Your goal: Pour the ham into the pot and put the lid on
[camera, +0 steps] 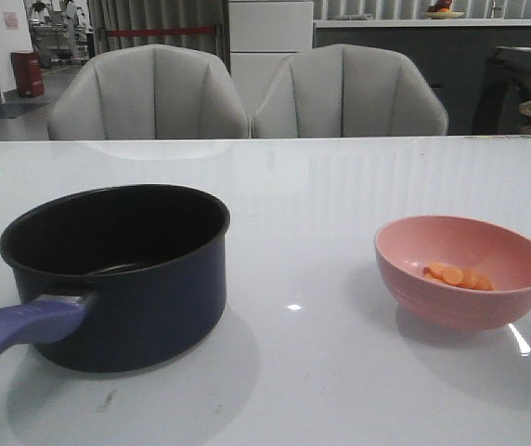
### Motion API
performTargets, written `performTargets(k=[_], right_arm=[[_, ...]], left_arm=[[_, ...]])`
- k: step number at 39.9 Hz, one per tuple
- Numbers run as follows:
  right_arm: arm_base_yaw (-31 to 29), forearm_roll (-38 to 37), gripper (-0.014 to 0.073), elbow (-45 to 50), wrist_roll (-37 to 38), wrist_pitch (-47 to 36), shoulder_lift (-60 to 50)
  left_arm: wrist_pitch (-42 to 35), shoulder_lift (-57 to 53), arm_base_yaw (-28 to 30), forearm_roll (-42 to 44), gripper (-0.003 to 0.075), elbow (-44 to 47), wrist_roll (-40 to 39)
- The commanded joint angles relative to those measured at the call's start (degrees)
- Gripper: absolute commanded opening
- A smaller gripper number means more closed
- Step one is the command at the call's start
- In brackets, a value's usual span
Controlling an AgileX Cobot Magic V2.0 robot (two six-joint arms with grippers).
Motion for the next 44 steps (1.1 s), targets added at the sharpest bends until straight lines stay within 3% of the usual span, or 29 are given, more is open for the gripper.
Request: performTargets(k=[1, 4, 10, 18, 33, 37, 44], right_arm=[[-0.12, 0.2, 0.0521, -7.31, -0.82, 2.5, 4.58], [-0.08, 1.32, 0.0571, -11.38, -0.82, 6.53, 9.03], [-0.08, 5.85, 0.0571, -17.26, -2.55, 11.68, 18.27], [-0.08, 16.77, 0.0571, -23.21, -12.83, 13.81, 29.57], [-0.13, 17.19, 0.0567, -29.08, -17.81, 13.84, 45.86], [-0.13, 17.19, 0.0493, -30.13, -18.27, 14.2, 48.76], [-0.13, 17.61, 0.0184, -31.08, -18.27, 14.13, 51.24]], left_arm=[[-4.99, 0.67, -0.51, -0.18, 0.0395, -1.63, -0.5], [-4.99, 0.67, -0.51, -0.18, 0.0395, -1.63, -0.5], [-5.21, 0.67, -0.51, -0.18, 0.0395, -1.63, -0.5], [-5.21, 0.67, -0.51, -0.18, 0.0395, -1.63, -0.5], [-5.21, 0.67, -0.51, -0.18, 0.0395, -1.63, -0.5], [-5.21, 0.67, -0.51, -0.18, 0.0395, -1.63, -0.5], [-5.21, 0.67, -0.51, -0.18, 0.0395, -1.63, -0.5]])
